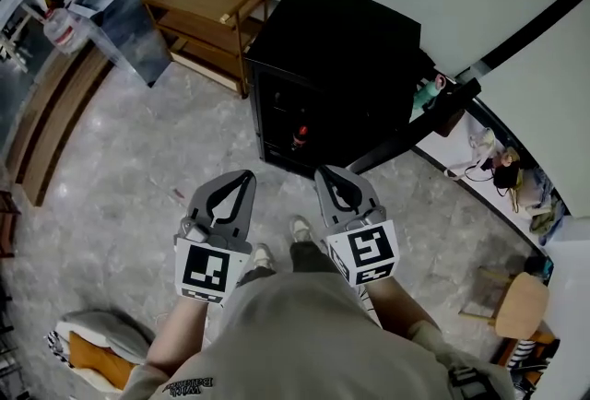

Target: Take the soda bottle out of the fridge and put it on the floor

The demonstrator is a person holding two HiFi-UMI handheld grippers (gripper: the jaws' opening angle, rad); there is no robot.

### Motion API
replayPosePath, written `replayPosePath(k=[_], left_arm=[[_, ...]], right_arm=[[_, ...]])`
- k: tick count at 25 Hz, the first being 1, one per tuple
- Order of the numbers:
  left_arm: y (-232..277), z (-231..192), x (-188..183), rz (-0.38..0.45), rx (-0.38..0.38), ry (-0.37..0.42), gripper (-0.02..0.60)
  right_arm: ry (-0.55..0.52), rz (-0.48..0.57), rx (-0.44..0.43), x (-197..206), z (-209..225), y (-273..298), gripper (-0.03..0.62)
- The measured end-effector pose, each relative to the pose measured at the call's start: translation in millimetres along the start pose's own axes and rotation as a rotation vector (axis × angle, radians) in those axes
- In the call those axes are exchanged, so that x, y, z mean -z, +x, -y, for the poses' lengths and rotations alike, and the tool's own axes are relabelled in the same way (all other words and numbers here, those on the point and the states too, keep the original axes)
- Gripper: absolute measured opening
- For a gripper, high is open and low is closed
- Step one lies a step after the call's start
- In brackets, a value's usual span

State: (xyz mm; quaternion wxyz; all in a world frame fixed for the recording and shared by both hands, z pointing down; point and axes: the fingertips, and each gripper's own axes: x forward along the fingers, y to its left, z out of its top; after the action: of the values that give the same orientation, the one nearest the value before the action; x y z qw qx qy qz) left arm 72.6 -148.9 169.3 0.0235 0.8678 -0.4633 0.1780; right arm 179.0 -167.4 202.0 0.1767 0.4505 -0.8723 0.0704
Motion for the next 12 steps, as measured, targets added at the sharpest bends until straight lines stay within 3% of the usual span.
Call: replayPosePath(k=[5,8,12], left_arm=[[35.5,-7.2,5.1,-0.016,-0.039,-0.055,0.006],[56.0,-13.8,8.7,-0.022,-0.071,-0.060,0.006],[80.6,-25.2,27.8,-0.053,-0.086,-0.088,0.006]], right_arm=[[0.010,-0.045,-0.043,19.2,25.1,37.8,0.003],[0.030,-0.083,-0.086,35.3,34.8,63.8,0.063],[0.042,-0.130,-0.130,60.2,43.0,100.4,0.084]])
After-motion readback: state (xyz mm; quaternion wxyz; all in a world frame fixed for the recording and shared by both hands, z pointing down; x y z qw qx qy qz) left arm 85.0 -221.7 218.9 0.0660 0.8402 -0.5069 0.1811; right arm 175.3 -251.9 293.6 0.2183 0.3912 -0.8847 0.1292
